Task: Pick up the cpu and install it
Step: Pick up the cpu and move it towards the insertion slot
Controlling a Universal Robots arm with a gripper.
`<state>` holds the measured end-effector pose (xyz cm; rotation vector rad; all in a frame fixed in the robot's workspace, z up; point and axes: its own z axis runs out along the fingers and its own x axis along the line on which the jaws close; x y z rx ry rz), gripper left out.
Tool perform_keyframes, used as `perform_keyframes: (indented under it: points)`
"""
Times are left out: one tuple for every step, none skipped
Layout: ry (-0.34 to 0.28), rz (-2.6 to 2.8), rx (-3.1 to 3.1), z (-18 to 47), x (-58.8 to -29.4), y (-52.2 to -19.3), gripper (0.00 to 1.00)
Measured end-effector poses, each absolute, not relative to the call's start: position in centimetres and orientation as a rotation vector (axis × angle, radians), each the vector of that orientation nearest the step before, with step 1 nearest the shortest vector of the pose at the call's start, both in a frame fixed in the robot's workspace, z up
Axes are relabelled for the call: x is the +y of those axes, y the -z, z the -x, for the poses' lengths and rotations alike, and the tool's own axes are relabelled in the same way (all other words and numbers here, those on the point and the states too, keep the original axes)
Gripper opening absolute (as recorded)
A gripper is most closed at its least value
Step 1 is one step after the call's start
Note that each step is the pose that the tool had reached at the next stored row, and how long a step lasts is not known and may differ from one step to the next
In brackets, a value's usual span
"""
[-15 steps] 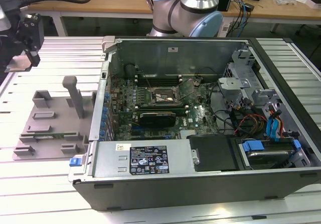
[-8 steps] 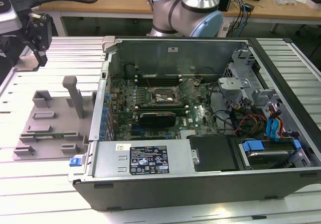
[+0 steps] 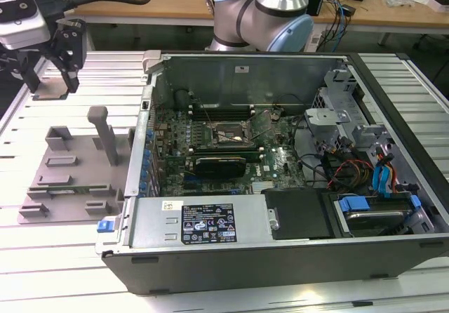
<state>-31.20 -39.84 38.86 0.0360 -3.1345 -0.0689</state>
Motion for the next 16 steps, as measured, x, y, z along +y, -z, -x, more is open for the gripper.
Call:
perform_keyframes:
  points:
    - [0.069,-0.036,-3.135,31.0,-39.8,-38.9,0.55]
    - [0.069,-0.036,-3.135,30.9,-39.8,-38.9,0.55]
    - [0.069,-0.036,-3.135,30.7,-39.8,-38.9,0.55]
    - [0.069,-0.036,-3.135,30.5,-39.8,-38.9,0.55]
    - [0.069,-0.036,-3.135,30.2,-39.8,-38.9,0.55]
    - [0.069,-0.036,-3.135,30.0,-39.8,-38.9,0.55]
    - [0.069,-0.036,-3.135,29.8,-39.8,-38.9,0.55]
    - [0.069,-0.036,-3.135,29.6,-39.8,-38.9,0.55]
    - [0.069,-0.036,-3.135,29.4,-39.8,-38.9,0.55]
    - [0.069,-0.036,-3.135,29.2,-39.8,-38.9,0.55]
    - [0.069,-0.036,-3.134,29.0,-39.8,-38.9,0.55]
    - [0.069,-0.036,-3.135,28.8,-39.8,-38.9,0.55]
    - [0.069,-0.036,-3.135,28.6,-39.8,-38.9,0.55]
    - [0.069,-0.036,-3.135,28.4,-39.8,-38.9,0.55]
    - [0.069,-0.036,-3.134,28.0,-39.8,-38.9,0.55]
    - [0.069,-0.036,-3.135,27.6,-39.8,-38.9,0.55]
